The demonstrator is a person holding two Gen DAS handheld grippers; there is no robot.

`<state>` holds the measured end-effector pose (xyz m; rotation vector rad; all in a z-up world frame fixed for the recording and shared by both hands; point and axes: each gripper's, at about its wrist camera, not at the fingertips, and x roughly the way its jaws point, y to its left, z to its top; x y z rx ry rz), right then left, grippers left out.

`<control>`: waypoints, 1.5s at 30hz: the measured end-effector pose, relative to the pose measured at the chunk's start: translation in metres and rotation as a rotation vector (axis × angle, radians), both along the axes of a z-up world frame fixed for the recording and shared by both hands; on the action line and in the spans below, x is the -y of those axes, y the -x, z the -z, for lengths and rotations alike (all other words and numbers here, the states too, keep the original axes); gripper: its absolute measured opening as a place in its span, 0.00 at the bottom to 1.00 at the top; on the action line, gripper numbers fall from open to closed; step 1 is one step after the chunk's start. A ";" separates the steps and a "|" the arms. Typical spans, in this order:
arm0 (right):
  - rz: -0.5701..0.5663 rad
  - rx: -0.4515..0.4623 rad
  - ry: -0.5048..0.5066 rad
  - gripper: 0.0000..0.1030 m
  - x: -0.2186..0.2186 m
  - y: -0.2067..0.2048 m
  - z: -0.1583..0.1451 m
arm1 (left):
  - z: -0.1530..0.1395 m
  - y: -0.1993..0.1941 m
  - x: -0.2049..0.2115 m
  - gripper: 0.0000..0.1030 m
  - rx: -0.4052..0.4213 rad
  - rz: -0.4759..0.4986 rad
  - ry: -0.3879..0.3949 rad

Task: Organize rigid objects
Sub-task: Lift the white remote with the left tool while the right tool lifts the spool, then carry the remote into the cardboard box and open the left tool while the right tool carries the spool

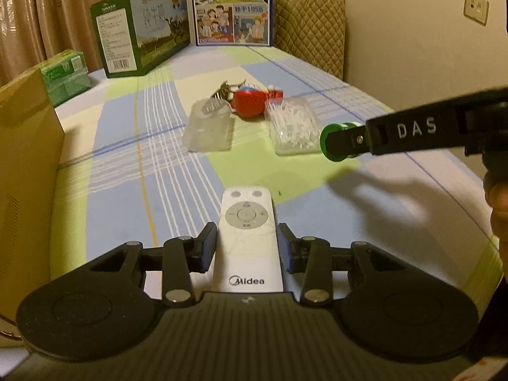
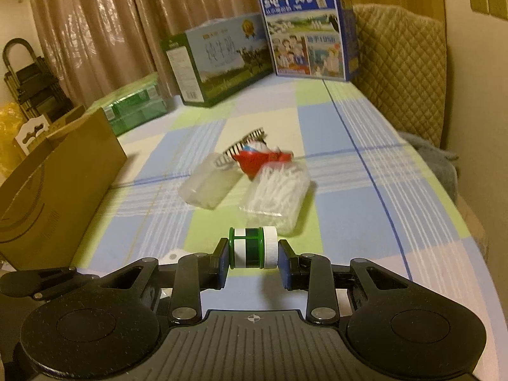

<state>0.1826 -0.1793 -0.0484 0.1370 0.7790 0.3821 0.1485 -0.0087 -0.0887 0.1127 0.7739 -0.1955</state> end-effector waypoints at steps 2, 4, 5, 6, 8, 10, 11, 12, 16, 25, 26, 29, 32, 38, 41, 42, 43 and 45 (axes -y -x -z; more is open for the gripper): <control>-0.003 0.011 0.006 0.27 -0.001 0.002 -0.003 | -0.005 0.001 -0.001 0.34 0.007 -0.002 0.007; 0.001 0.018 0.014 0.27 -0.002 0.003 -0.006 | -0.008 0.003 -0.003 0.34 0.009 -0.008 0.013; 0.003 0.019 0.017 0.27 -0.001 0.004 -0.007 | -0.009 0.004 -0.004 0.34 0.006 -0.010 0.015; 0.007 0.019 0.021 0.27 -0.001 0.005 -0.007 | -0.008 0.005 -0.005 0.34 0.003 -0.011 0.018; 0.012 0.013 0.028 0.27 0.000 0.008 -0.006 | -0.004 0.007 -0.008 0.34 -0.008 -0.014 0.018; 0.015 0.006 0.034 0.27 0.001 0.011 -0.004 | 0.003 0.008 -0.011 0.34 -0.036 -0.028 0.032; 0.016 0.002 0.038 0.27 0.002 0.013 -0.003 | 0.006 0.007 -0.012 0.34 -0.052 -0.031 0.038; 0.018 -0.001 0.040 0.27 0.003 0.014 -0.002 | 0.009 0.007 -0.013 0.34 -0.062 -0.034 0.043; 0.028 -0.015 0.038 0.27 0.005 0.014 0.001 | 0.012 0.007 -0.008 0.38 -0.055 -0.031 0.010; -0.002 0.003 0.012 0.27 -0.007 0.011 -0.005 | 0.008 0.006 -0.006 0.34 -0.043 -0.042 0.007; -0.003 0.008 0.011 0.27 -0.007 0.011 -0.006 | 0.006 0.006 -0.006 0.34 -0.030 -0.043 -0.001; -0.003 0.020 0.004 0.27 -0.008 0.011 -0.009 | -0.003 0.007 -0.007 0.34 0.000 -0.041 0.003; -0.005 0.029 0.001 0.27 -0.009 0.011 -0.011 | -0.014 0.007 -0.010 0.34 0.022 -0.049 0.015; -0.034 0.078 -0.010 0.27 -0.018 0.015 -0.027 | -0.054 0.006 -0.023 0.34 0.084 -0.082 0.055; -0.060 0.112 -0.021 0.27 -0.028 0.020 -0.042 | -0.077 0.008 -0.038 0.34 0.107 -0.091 0.064; -0.070 0.121 -0.028 0.27 -0.032 0.022 -0.047 | -0.085 0.010 -0.043 0.34 0.117 -0.096 0.058; -0.080 0.126 -0.038 0.27 -0.036 0.024 -0.052 | -0.092 0.011 -0.049 0.34 0.127 -0.103 0.053; -0.110 0.135 -0.057 0.27 -0.047 0.028 -0.062 | -0.107 0.015 -0.066 0.34 0.143 -0.127 0.057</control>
